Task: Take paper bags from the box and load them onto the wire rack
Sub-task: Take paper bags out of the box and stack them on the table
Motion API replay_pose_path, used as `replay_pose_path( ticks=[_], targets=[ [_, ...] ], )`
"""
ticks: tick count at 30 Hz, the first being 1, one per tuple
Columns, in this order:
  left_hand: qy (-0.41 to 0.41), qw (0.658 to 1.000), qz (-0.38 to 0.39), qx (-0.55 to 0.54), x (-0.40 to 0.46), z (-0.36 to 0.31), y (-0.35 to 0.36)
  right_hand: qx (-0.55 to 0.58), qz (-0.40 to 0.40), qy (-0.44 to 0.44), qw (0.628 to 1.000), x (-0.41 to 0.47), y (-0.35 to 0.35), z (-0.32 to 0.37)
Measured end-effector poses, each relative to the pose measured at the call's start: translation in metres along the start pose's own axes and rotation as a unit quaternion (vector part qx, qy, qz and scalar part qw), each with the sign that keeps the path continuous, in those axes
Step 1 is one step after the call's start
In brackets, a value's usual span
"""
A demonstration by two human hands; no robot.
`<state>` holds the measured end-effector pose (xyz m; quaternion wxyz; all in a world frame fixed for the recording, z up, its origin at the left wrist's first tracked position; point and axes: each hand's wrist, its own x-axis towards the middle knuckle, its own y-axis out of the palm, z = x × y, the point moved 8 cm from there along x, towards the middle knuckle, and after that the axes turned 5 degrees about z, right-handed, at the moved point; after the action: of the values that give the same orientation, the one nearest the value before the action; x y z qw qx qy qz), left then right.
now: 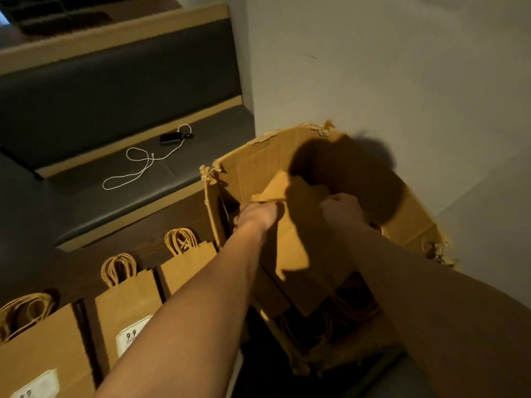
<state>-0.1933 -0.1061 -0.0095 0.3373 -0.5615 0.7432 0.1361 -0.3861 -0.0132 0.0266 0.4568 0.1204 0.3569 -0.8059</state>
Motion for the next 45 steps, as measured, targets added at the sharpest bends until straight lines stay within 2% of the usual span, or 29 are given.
replay_pose_path(
  ticks=[4, 8, 11, 16, 19, 23, 26, 29, 33, 35, 38, 41, 43, 45],
  targets=[
    [-0.089, 0.994, -0.037, -0.055, 0.032, 0.042, 0.004, -0.07, 0.022, 0.027, 0.997, 0.026, -0.002, -0.027],
    [-0.154, 0.987, -0.053, -0.01, 0.058, 0.061, 0.006, -0.187, 0.029, 0.05, 0.981, 0.044, 0.004, -0.04],
    [-0.164, 0.985, -0.051, 0.004, 0.048, 0.05, 0.006, -0.235, 0.03, 0.08, 0.968, 0.051, 0.009, -0.047],
    [-0.161, 0.985, -0.048, -0.047, 0.043, 0.058, 0.01, -0.275, 0.015, 0.117, 0.954, 0.058, 0.006, -0.05],
    [-0.163, 0.986, -0.029, -0.015, 0.043, 0.058, 0.009, -0.215, 0.028, 0.127, 0.968, 0.065, 0.007, -0.054],
    [-0.11, 0.994, 0.015, 0.008, 0.039, 0.038, 0.012, -0.089, 0.007, 0.1, 0.991, 0.059, 0.004, -0.048],
    [-0.041, 0.997, 0.032, -0.057, 0.032, 0.017, 0.012, -0.004, -0.027, 0.064, 0.998, 0.052, -0.008, -0.038],
    [0.031, 0.983, 0.087, -0.16, 0.01, -0.025, 0.016, 0.07, -0.087, 0.013, 0.994, 0.039, -0.025, -0.016],
    [0.126, 0.971, 0.101, -0.179, -0.019, -0.078, -0.002, 0.12, -0.176, -0.039, 0.976, 0.016, -0.045, 0.028],
    [0.148, 0.965, 0.109, -0.188, -0.037, -0.094, -0.017, 0.099, -0.2, -0.041, 0.974, 0.003, -0.047, 0.047],
    [0.171, 0.954, 0.1, -0.225, -0.055, -0.104, -0.046, 0.09, -0.202, -0.037, 0.975, -0.017, -0.037, 0.068],
    [0.178, 0.94, 0.081, -0.279, -0.074, -0.106, -0.079, 0.117, -0.204, -0.081, 0.969, -0.039, -0.023, 0.097],
    [0.18, 0.931, 0.078, -0.309, -0.086, -0.105, -0.101, 0.157, -0.186, -0.096, 0.965, -0.049, -0.012, 0.118],
    [0.185, 0.916, 0.095, -0.342, -0.093, -0.103, -0.125, 0.239, -0.135, -0.052, 0.96, -0.055, 0.006, 0.131]
  ],
)
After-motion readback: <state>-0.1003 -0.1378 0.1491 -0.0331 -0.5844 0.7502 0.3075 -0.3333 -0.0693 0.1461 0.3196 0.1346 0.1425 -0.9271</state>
